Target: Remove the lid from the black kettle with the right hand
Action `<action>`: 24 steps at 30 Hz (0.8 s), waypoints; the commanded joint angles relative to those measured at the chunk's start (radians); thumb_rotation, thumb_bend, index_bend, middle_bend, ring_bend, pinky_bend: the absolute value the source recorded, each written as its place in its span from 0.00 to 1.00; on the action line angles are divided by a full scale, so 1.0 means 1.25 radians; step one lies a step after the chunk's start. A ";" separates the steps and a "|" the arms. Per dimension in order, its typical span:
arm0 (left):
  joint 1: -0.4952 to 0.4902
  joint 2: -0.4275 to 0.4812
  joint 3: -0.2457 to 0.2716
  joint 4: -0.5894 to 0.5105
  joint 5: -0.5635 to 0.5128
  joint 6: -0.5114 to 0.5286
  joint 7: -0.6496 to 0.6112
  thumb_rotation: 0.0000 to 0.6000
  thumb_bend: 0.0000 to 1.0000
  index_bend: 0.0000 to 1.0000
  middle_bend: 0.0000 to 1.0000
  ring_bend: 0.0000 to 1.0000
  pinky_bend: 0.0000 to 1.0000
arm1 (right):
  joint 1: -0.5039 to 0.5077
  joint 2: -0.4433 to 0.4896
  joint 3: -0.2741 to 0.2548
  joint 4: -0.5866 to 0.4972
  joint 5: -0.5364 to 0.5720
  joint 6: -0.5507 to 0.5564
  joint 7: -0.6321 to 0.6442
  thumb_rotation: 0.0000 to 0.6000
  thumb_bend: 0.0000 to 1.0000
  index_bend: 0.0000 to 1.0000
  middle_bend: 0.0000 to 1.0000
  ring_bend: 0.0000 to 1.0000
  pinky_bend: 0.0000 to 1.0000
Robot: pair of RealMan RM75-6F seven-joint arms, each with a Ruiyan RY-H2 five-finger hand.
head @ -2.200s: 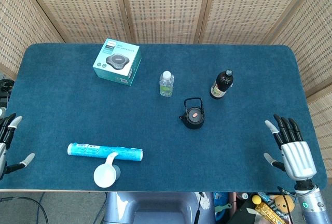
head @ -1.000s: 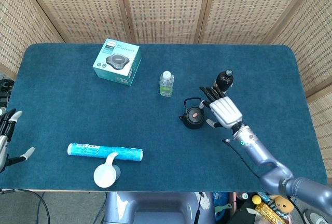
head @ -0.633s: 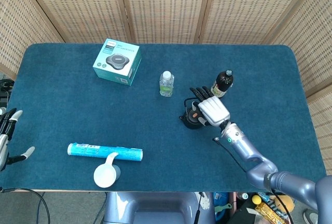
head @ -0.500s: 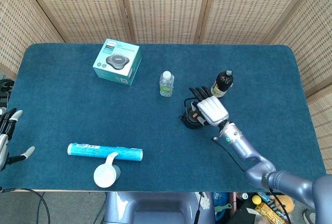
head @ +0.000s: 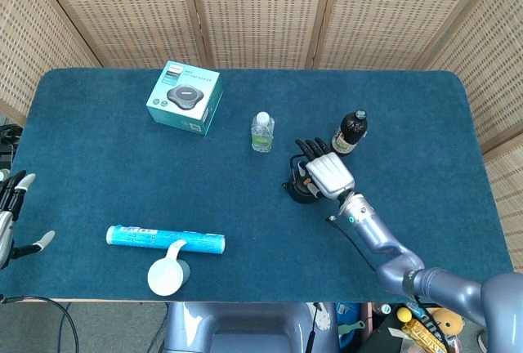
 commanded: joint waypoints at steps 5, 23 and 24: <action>-0.001 0.001 0.000 0.001 -0.001 -0.002 -0.003 1.00 0.23 0.00 0.00 0.00 0.00 | 0.003 -0.006 -0.003 -0.001 0.018 -0.003 -0.022 1.00 0.53 0.48 0.00 0.00 0.00; -0.002 0.000 0.001 0.000 -0.003 -0.003 0.001 1.00 0.22 0.00 0.00 0.00 0.00 | 0.007 -0.016 -0.018 0.022 0.017 -0.001 -0.018 1.00 0.53 0.49 0.00 0.00 0.00; -0.002 0.000 0.001 0.000 -0.004 -0.004 0.000 1.00 0.22 0.00 0.00 0.00 0.00 | 0.007 -0.017 -0.018 0.024 0.018 -0.002 -0.019 1.00 0.53 0.49 0.00 0.00 0.00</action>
